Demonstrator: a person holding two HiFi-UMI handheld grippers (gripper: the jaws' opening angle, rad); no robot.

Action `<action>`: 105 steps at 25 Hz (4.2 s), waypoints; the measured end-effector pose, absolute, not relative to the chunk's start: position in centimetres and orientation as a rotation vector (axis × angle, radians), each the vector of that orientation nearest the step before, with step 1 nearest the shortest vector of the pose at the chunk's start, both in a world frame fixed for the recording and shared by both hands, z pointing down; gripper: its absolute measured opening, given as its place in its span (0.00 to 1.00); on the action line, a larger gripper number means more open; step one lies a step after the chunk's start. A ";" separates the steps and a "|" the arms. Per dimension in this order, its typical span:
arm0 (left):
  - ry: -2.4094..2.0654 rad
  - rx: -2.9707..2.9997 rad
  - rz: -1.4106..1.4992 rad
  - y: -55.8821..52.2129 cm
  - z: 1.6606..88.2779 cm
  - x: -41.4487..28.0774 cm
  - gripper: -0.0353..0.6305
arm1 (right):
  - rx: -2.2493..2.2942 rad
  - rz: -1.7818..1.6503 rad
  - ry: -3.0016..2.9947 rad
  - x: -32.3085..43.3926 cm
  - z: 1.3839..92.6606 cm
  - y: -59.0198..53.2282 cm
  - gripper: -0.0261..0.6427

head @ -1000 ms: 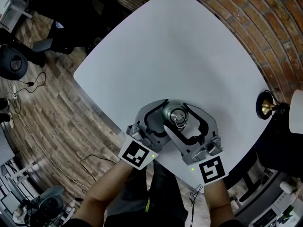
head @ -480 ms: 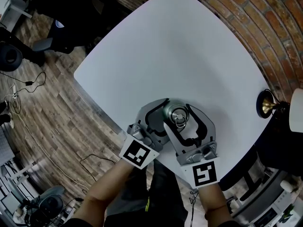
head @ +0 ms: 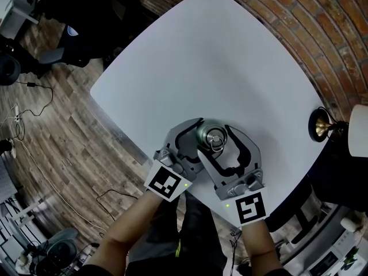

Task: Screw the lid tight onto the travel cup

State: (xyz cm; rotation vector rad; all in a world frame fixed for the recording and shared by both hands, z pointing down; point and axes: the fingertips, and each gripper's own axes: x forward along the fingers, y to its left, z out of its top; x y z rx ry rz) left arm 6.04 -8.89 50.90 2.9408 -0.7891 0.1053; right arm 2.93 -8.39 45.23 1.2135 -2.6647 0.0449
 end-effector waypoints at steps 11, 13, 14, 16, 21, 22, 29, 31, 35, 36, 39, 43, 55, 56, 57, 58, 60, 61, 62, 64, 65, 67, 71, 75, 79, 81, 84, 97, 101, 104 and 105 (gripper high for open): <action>-0.762 2.940 0.035 -8.2 49.6 5.6 0.59 | 1.301 0.129 -2.609 5.3 44.6 -7.0 0.44; -0.775 2.904 0.035 -7.9 49.6 5.4 0.59 | 1.327 0.153 -2.601 6.0 44.1 -6.6 0.44; -0.784 2.885 0.035 -7.8 49.6 5.2 0.59 | 1.335 0.157 -2.595 6.3 43.9 -6.3 0.44; -0.802 2.857 0.033 -7.5 49.4 4.8 0.59 | 1.342 0.163 -2.575 6.7 43.6 -5.6 0.44; -0.863 2.829 0.060 -6.5 48.2 3.0 0.59 | 1.369 0.184 -2.515 7.4 42.6 -3.7 0.42; -0.877 2.815 0.067 -6.3 48.1 2.6 0.59 | 1.379 0.172 -2.507 7.6 42.3 -3.4 0.40; -0.918 2.837 0.189 -4.8 47.7 0.4 0.33 | 1.470 0.104 -2.434 9.0 39.6 -1.7 0.20; -0.925 2.832 0.183 -4.6 47.1 0.1 0.25 | 1.498 0.106 -2.420 9.4 38.9 -1.4 0.16; -0.944 2.755 0.177 -3.9 45.7 -0.7 0.14 | 1.551 0.091 -2.389 10.2 37.5 0.0 0.08; -0.954 2.743 0.176 -3.8 45.4 -1.0 0.13 | 1.562 0.090 -2.381 10.3 37.1 0.4 0.06; -0.995 2.755 0.188 -3.7 44.2 -2.2 0.11 | 1.576 0.085 -2.397 10.7 35.4 1.4 0.06; -1.030 2.796 0.217 -3.6 41.3 -2.9 0.09 | 1.596 0.087 -2.426 11.4 33.3 2.3 0.06; -1.124 2.935 0.159 -2.8 30.8 -4.6 0.09 | 1.631 -0.075 -2.499 12.8 26.1 2.3 0.06; -1.140 2.944 0.149 -2.6 30.0 -4.8 0.09 | 1.636 -0.084 -2.502 13.0 25.5 2.5 0.06; -1.157 2.952 0.136 -2.5 29.0 -5.1 0.09 | 1.642 -0.092 -2.505 13.2 25.0 2.6 0.06; -1.175 2.957 0.119 -2.4 28.1 -5.4 0.09 | 1.648 -0.098 -2.507 13.4 24.6 2.6 0.06; -1.210 2.947 0.071 -2.1 26.3 -6.0 0.09 | 1.657 -0.102 -2.506 13.9 24.0 2.7 0.06; -1.225 2.935 0.043 -1.9 25.4 -6.2 0.09 | 1.660 -0.102 -2.504 14.1 23.8 2.7 0.06; -1.237 2.926 0.017 -1.7 24.6 -6.5 0.09 | 1.662 -0.104 -2.503 14.3 23.6 2.9 0.06; -1.262 2.925 -0.025 -1.1 23.0 -7.2 0.09 | 1.663 -0.115 -2.503 14.4 23.0 3.1 0.06; -1.277 2.930 -0.042 -0.8 22.2 -7.5 0.09 | 1.664 -0.122 -2.504 14.5 22.7 3.2 0.06; -1.309 2.931 -0.075 -0.2 20.5 -7.9 0.09 | 1.671 -0.136 -2.501 15.0 22.1 3.3 0.06; -1.375 2.954 -0.110 0.8 18.2 -9.3 0.09 | 1.703 -0.153 -2.478 16.4 21.2 3.6 0.06; -1.441 2.934 -0.119 1.4 17.5 -11.0 0.09 | 1.741 -0.148 -2.455 17.7 20.9 3.8 0.06; -1.483 2.924 -0.142 2.0 16.7 -12.2 0.09 | 1.775 -0.147 -2.435 18.6 20.4 4.1 0.06; -1.504 2.920 -0.131 2.0 16.6 -12.7 0.09 | 1.796 -0.145 -2.432 18.9 20.1 4.1 0.06; -1.474 2.882 -0.081 2.3 17.2 -12.4 0.09 | 1.808 -0.149 -2.437 18.9 19.6 4.0 0.06; -1.471 2.867 -0.135 2.7 18.1 -11.6 0.09 | 1.797 -0.108 -2.470 17.8 21.8 3.4 0.06; -1.470 2.855 -0.131 2.7 18.5 -11.7 0.09 | 1.797 -0.122 -2.466 17.7 21.5 3.1 0.06; -1.467 2.866 -0.125 2.8 18.4 -11.5 0.09 | 1.798 -0.115 -2.464 17.7 21.7 3.2 0.06; -1.467 2.867 -0.125 2.8 18.3 -11.5 0.09 | 1.802 -0.105 -2.466 17.7 21.8 3.3 0.06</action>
